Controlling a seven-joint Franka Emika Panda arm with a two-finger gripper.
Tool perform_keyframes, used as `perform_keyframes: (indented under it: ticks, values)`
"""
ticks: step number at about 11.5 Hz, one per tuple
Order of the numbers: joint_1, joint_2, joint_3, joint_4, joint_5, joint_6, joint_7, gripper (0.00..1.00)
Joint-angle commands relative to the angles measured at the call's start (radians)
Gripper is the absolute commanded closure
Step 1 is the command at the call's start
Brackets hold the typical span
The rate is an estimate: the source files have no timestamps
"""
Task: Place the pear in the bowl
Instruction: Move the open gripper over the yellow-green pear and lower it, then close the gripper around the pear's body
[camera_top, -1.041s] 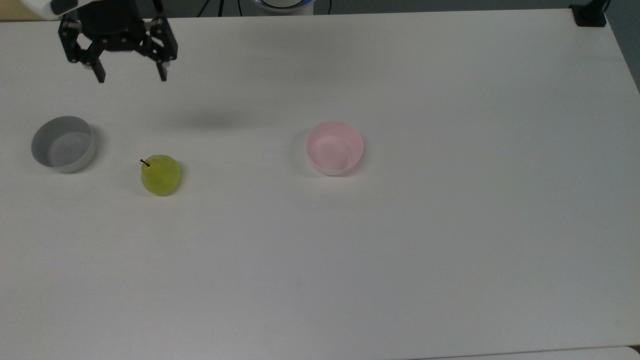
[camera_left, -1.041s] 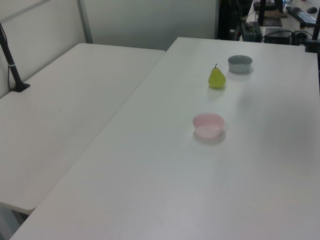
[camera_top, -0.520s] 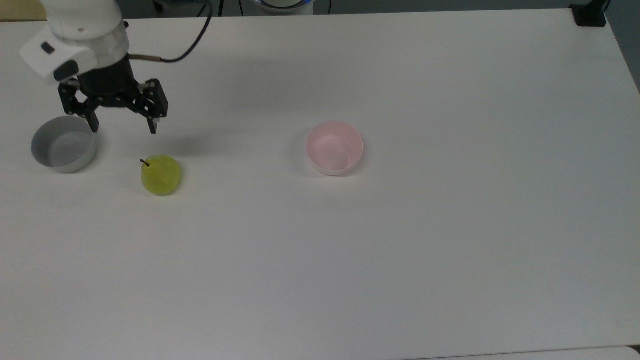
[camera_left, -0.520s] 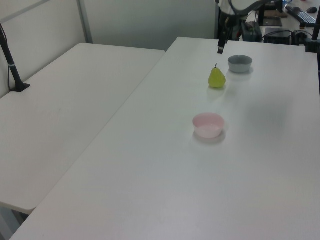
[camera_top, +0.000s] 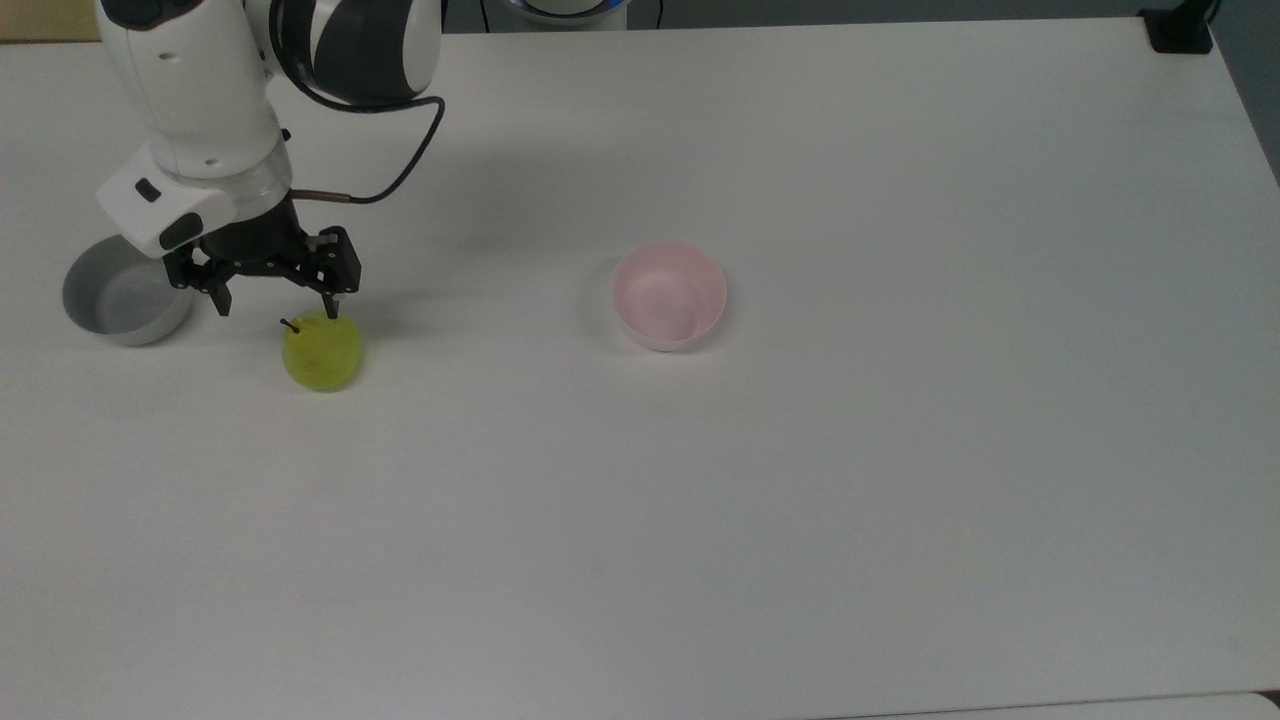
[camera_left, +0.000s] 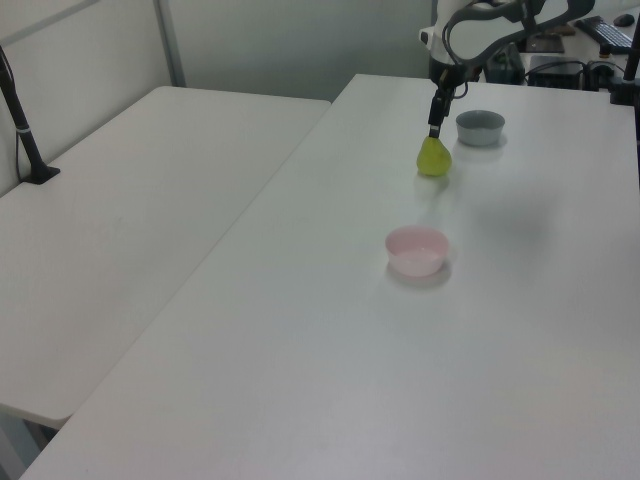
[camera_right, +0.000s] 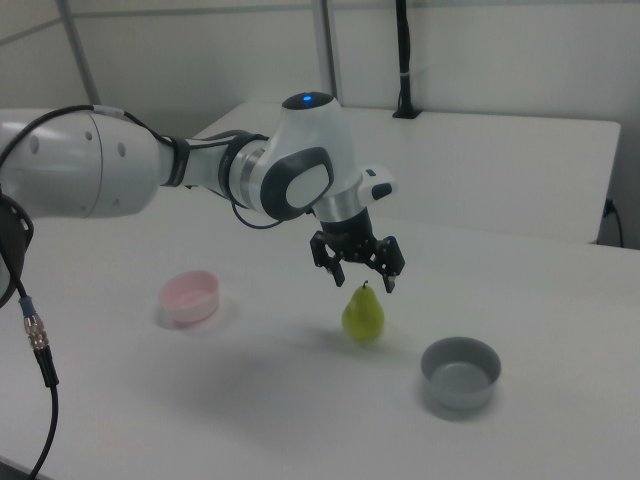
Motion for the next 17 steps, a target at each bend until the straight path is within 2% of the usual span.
perform_keyframes:
  ticks: [1,4,5,7,8,10,11,17]
  values:
    - [0.018,0.002,-0.010,-0.063,-0.008,0.073,0.023,0.00]
    - [0.035,0.036,-0.008,-0.071,-0.011,0.093,0.022,0.00]
    - [0.035,0.042,-0.008,-0.072,-0.013,0.101,0.019,0.04]
    - [0.037,0.056,-0.008,-0.072,-0.013,0.107,0.016,0.30]
    - [0.037,0.062,-0.008,-0.072,-0.013,0.118,0.014,0.49]
    - [0.037,0.064,-0.008,-0.074,-0.013,0.136,0.014,0.94]
    - [0.037,0.062,-0.008,-0.074,-0.011,0.133,0.014,1.00]
    - [0.037,-0.054,-0.001,-0.062,-0.011,-0.048,0.012,1.00]
